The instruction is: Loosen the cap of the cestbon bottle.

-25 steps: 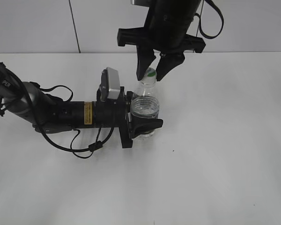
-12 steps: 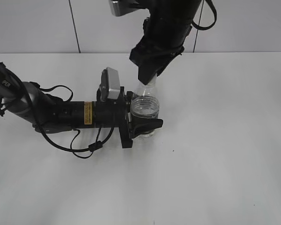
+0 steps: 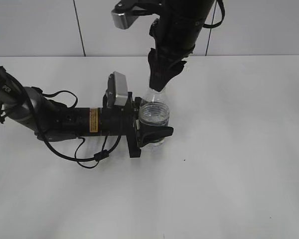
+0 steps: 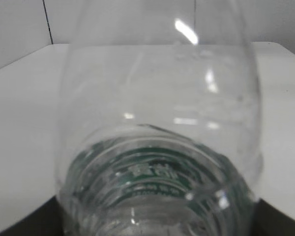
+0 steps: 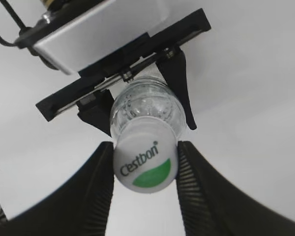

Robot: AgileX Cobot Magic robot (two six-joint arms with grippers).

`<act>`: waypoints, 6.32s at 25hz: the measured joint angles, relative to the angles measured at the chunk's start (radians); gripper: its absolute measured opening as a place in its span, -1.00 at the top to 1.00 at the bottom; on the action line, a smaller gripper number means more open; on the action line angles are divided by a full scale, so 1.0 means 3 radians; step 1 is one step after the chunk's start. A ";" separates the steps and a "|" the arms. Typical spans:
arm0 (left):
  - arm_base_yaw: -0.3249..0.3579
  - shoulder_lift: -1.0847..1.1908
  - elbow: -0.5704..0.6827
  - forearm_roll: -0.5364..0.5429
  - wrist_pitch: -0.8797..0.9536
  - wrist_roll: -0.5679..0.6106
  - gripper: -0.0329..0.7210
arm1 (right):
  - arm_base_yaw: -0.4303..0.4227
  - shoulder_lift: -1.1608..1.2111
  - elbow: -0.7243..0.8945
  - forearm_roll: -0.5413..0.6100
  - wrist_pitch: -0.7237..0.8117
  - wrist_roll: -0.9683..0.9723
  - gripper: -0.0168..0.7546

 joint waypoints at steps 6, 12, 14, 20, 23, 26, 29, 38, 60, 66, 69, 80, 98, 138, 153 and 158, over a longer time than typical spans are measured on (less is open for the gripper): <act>0.0000 0.0000 0.0000 0.0024 0.0000 0.0004 -0.15 | 0.0000 0.0000 0.0000 0.0000 0.0000 -0.0903 0.19; 0.0007 0.0000 0.0000 0.0033 0.0000 0.0004 -0.15 | 0.0000 0.0000 -0.0007 -0.0003 -0.0005 -0.1286 0.19; 0.0007 0.0000 0.0000 0.0033 0.0000 0.0001 -0.15 | 0.0000 0.0000 -0.0023 -0.0017 0.0002 -0.1303 0.19; 0.0009 0.0000 0.0000 0.0034 -0.0003 -0.0033 -0.15 | 0.0000 0.0007 -0.0136 -0.0048 0.0047 -0.1324 0.19; 0.0013 0.0000 0.0000 0.0058 -0.0014 -0.0011 -0.15 | 0.0000 0.0007 -0.0197 -0.0051 0.0017 -0.1324 0.19; 0.0013 0.0000 0.0000 0.0062 -0.0014 -0.0003 -0.15 | 0.0000 0.0007 -0.0256 -0.0048 0.0010 -0.1324 0.19; 0.0013 0.0000 0.0000 0.0062 -0.0014 -0.0003 -0.15 | 0.0000 0.0007 -0.0295 -0.0038 0.0002 -0.1247 0.19; 0.0013 0.0000 0.0000 0.0063 -0.0018 0.0000 -0.15 | -0.0025 -0.0049 -0.0299 -0.0142 0.0002 -0.0008 0.19; 0.0013 0.0000 0.0000 0.0060 -0.0024 0.0000 -0.15 | -0.1598 0.0377 0.0315 -0.0128 -0.0334 0.2103 0.19; 0.0013 0.0000 0.0000 0.0057 -0.0024 0.0000 -0.15 | -0.1660 0.0687 0.0507 -0.0121 -0.0516 0.2204 0.19; 0.0013 0.0000 0.0000 0.0057 -0.0025 0.0000 -0.15 | -0.1660 0.0779 0.0514 -0.0107 -0.0598 0.2273 0.19; 0.0013 0.0000 0.0000 0.0057 -0.0025 0.0000 -0.15 | -0.1660 0.0803 0.0514 -0.0119 -0.0653 0.2323 0.10; 0.0013 0.0000 0.0000 0.0060 -0.0014 0.0000 -0.15 | -0.1660 0.0803 0.0031 -0.0107 -0.0105 0.2263 -0.47; 0.0209 -0.0285 0.0017 0.0347 0.0020 -0.1028 -0.52 | -0.1660 0.0803 -0.0095 -0.0114 -0.0037 0.2257 -0.48; 0.0209 -0.0928 0.0020 0.0607 0.0014 -0.1558 -0.52 | -0.1660 0.0803 -0.0095 -0.0118 -0.0037 0.2257 -0.48; 0.0219 -0.1208 0.0020 0.0621 0.0014 -0.1591 -0.52 | -0.1660 0.0803 -0.0098 -0.0118 -0.0033 0.2257 -0.48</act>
